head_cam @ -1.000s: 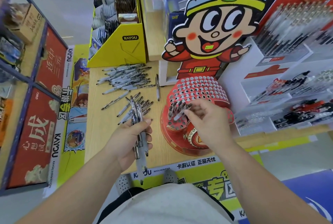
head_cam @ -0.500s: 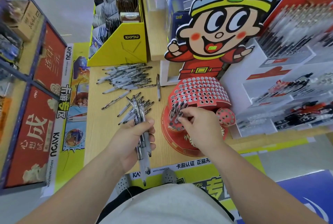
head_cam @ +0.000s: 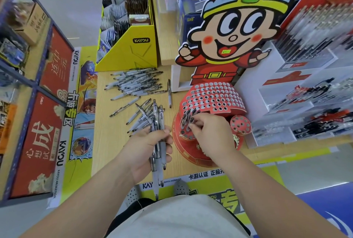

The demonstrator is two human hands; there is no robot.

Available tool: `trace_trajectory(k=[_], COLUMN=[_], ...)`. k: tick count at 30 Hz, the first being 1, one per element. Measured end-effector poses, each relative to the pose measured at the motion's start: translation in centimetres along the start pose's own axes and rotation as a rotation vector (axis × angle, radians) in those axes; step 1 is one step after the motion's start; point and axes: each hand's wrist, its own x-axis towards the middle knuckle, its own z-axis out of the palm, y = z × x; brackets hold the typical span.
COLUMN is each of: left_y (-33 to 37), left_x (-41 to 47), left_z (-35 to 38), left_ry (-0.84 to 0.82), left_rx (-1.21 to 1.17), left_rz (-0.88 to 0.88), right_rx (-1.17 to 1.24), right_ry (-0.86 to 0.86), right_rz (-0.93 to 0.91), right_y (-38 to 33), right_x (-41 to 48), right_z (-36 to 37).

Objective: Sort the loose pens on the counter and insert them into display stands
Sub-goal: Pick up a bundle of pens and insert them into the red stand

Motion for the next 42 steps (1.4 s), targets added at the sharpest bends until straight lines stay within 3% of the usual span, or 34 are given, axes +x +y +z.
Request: trace_trajectory(k=[5,11,19,26,35,42], left_y=[0.9,1.6,0.3,0.0,-0.8,-1.1], left_x=[-0.6,-1.1,-1.1,-1.1,-0.7,-1.2], left_z=[0.9,3.2,5.6,6.5,4.3,1.8], left_ry=[-0.077,-0.221,-0.191,-0.170,0.065,0.160], left_rx=[0.084,0.317,0.470,0.422,0.151,0.065], left_rz=[0.001,0.056,0.082,0.066,0.020,-0.002], right_rx=[0.124,0.712,0.862,1.010,0.982,0.594], right_ry=[0.066,-0.108,-0.150,-0.171,0.063,0.083], right_rz=[-0.049,0.048,0.148,0.239,0.275,0.032], right_y=[-1.7,-3.2,-1.0,0.2,2.3,3.1], right_x=[-0.8,-1.7,-2.3,-2.4,-0.6,-0.3], right_z=[-2.6,-5.0,-5.9,-6.7,-8.7,-5.8])
